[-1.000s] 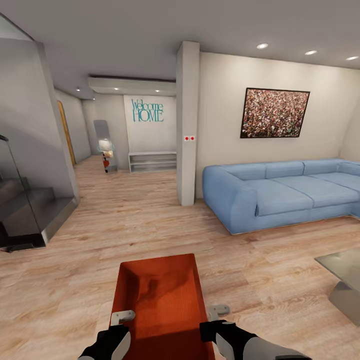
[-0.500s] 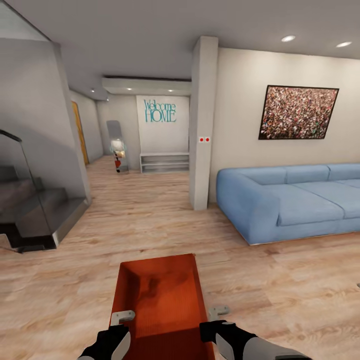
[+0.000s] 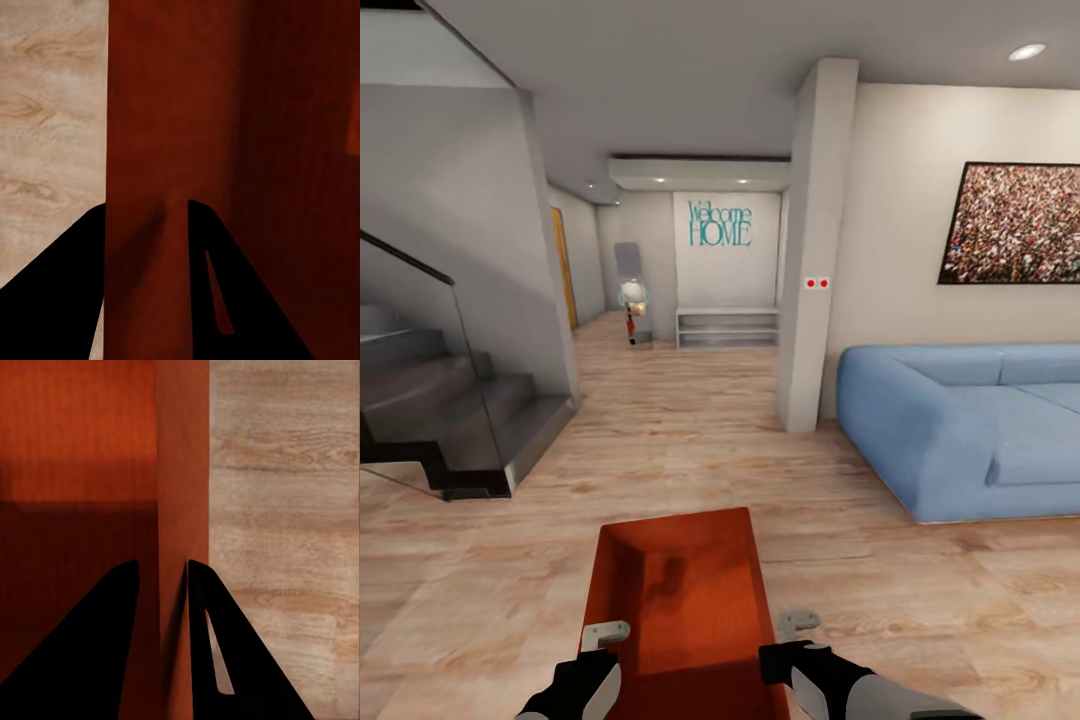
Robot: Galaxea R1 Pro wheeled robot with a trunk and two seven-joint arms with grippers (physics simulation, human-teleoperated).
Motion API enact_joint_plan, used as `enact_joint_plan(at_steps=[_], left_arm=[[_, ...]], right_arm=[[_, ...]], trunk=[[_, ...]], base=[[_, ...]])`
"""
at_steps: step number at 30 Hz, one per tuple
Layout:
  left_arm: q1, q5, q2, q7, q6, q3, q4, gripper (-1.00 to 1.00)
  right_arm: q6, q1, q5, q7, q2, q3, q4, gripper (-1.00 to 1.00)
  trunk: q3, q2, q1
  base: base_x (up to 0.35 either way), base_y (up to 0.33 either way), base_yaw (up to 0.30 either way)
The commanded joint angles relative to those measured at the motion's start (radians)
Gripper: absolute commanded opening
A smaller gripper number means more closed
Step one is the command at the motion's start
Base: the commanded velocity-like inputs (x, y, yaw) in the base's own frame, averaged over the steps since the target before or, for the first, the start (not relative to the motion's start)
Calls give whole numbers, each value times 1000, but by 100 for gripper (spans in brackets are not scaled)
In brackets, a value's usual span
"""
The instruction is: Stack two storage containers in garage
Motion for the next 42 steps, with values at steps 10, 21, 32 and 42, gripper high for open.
enact_joint_plan(at_steps=[10,21,32,42], left_arm=[[1,40,2,-7,-2,-31,0,-100],[1,40,2,-7,-2,-31,0,-100],[1,40,5,-7,-2,-31,-1,-100],[1,40,5,-7,-2,-31,-1,-100]], right_arm=[[4,-2,10,4,-5,-31,-42,-100],[3,-2,11,4,-4,-31,-42,-100],[4,-2,12,3,-1,-31,-42,-100],[3,-2,11,3,0,-31,-42,-100]], trunk=[[-1,-1,1],[-1,-1,1],[-1,-1,1],[-1,-1,1]], base=[[341,85,6],[341,80,0],[341,82,0],[341,84,0]])
